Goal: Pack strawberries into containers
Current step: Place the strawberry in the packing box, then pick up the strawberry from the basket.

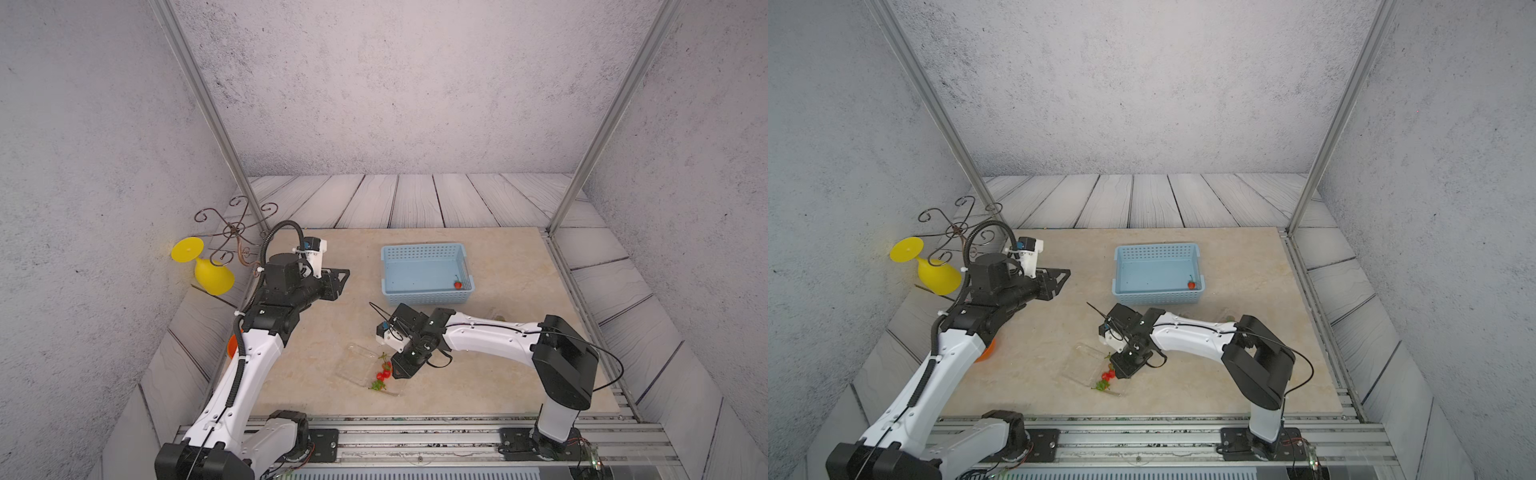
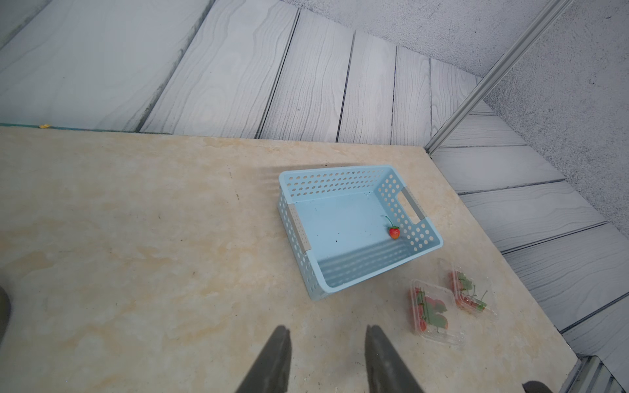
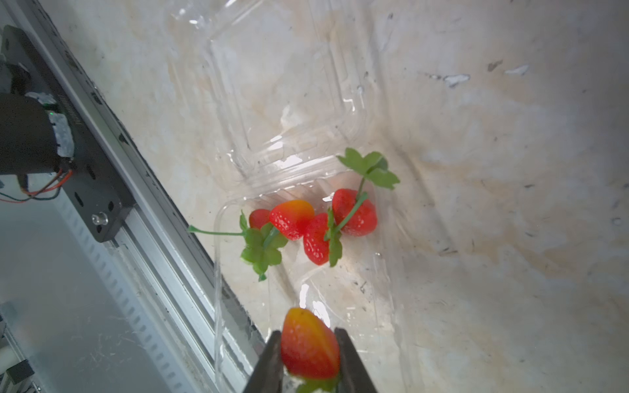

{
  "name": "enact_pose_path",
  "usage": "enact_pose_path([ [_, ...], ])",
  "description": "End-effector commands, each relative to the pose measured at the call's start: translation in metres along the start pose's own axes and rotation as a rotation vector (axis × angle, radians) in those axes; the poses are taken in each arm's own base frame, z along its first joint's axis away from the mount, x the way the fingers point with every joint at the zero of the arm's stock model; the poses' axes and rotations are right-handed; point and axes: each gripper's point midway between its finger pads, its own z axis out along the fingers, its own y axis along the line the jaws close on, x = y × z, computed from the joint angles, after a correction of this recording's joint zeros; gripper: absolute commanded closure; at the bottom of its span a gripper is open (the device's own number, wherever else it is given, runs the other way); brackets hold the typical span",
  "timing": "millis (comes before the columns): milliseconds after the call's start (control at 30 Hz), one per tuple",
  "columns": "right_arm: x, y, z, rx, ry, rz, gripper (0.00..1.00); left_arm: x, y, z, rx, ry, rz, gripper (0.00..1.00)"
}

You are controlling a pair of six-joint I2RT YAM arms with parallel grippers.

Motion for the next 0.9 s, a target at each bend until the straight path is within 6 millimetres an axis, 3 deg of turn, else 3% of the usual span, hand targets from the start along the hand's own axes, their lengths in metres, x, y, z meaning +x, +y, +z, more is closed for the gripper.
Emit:
enact_pose_path([
  [0,0.008,-0.013,0.014,0.040,0.035,0.031,0.72,0.001,0.001,-0.003,0.001,-0.010,0.000,0.60],
  [267,0.013,-0.019,0.017,0.062,0.048,0.040,0.58,0.001,0.001,-0.003,0.002,-0.009,-0.001,0.60],
  [433,0.006,-0.018,0.001,0.080,0.014,0.033,0.55,0.001,0.001,-0.003,0.000,-0.009,-0.001,0.60],
  [667,-0.029,-0.021,-0.067,0.070,-0.178,0.056,0.53,0.002,0.002,-0.002,0.001,-0.006,-0.002,0.60],
  [767,-0.045,-0.046,-0.101,0.077,-0.268,0.118,0.53,0.003,0.002,-0.001,0.001,-0.003,-0.003,0.60],
  [867,-0.057,-0.087,-0.134,0.133,-0.344,0.210,0.51,0.003,0.003,-0.001,-0.005,0.000,-0.002,0.60],
])
